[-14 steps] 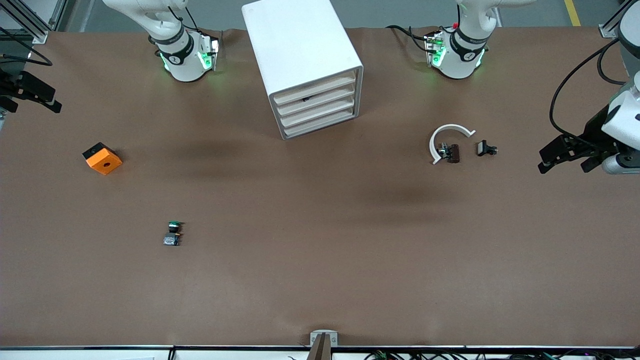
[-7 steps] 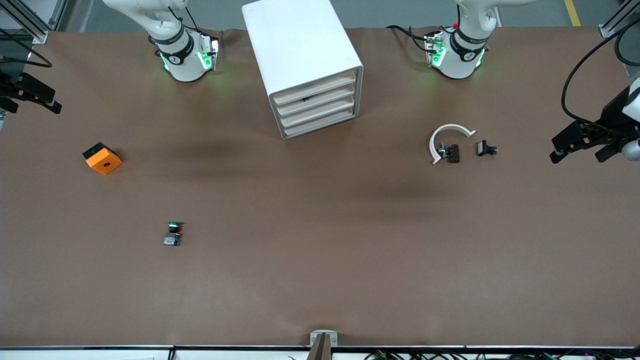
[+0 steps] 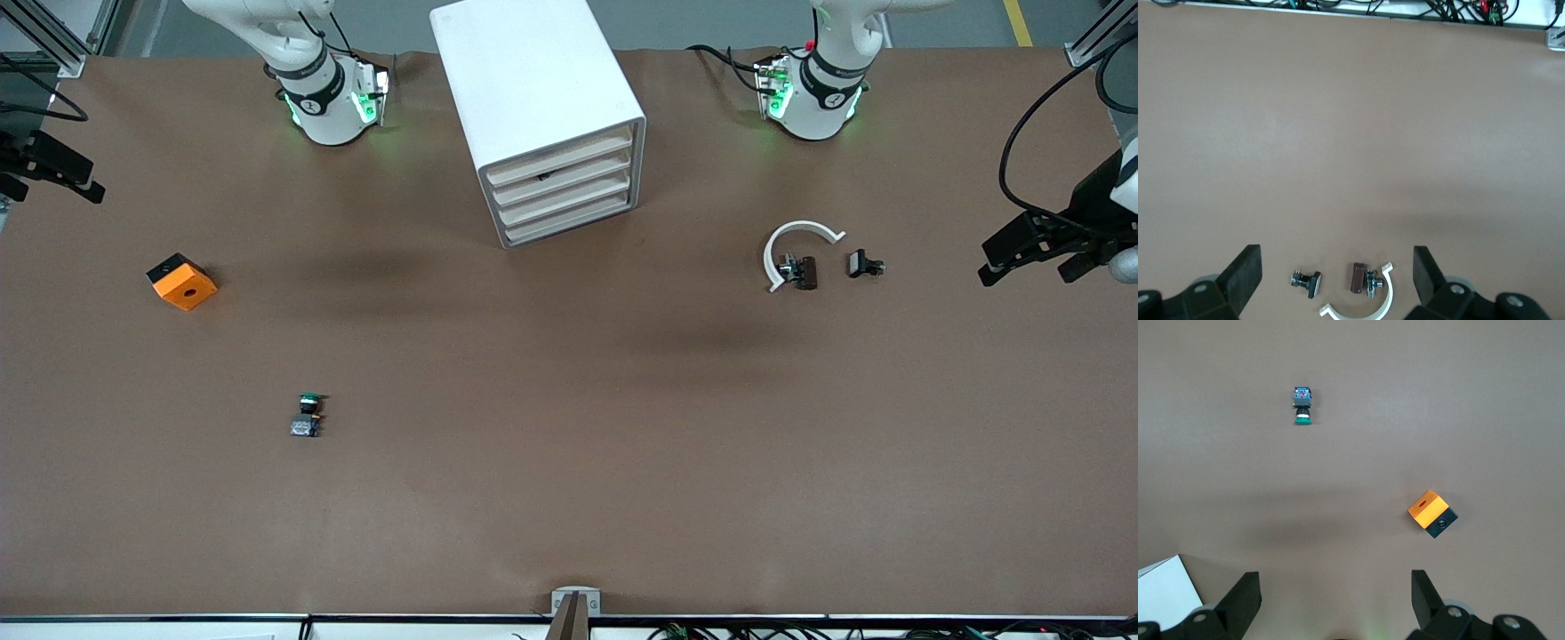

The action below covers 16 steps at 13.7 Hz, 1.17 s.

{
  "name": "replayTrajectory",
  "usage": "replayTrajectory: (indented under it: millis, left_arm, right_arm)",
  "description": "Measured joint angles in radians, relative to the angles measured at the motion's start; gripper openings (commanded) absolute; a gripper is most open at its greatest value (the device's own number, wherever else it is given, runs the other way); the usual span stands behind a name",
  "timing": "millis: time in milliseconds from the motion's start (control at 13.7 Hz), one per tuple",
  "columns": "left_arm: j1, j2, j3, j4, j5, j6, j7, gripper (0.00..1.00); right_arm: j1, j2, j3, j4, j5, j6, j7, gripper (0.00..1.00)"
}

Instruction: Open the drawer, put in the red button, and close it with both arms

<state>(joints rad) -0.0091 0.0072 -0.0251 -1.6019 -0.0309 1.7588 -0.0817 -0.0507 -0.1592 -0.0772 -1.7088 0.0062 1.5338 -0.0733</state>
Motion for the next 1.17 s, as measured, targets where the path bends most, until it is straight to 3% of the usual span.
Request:
replayTrajectory:
  millis: [1170]
  left_arm:
    - [-0.003,0.009,-0.005,0.000,0.000,-0.051,0.000,1.00]
  right_arm:
    - [-0.001,0.000,0.000,0.000,0.000,0.000,0.000,1.00]
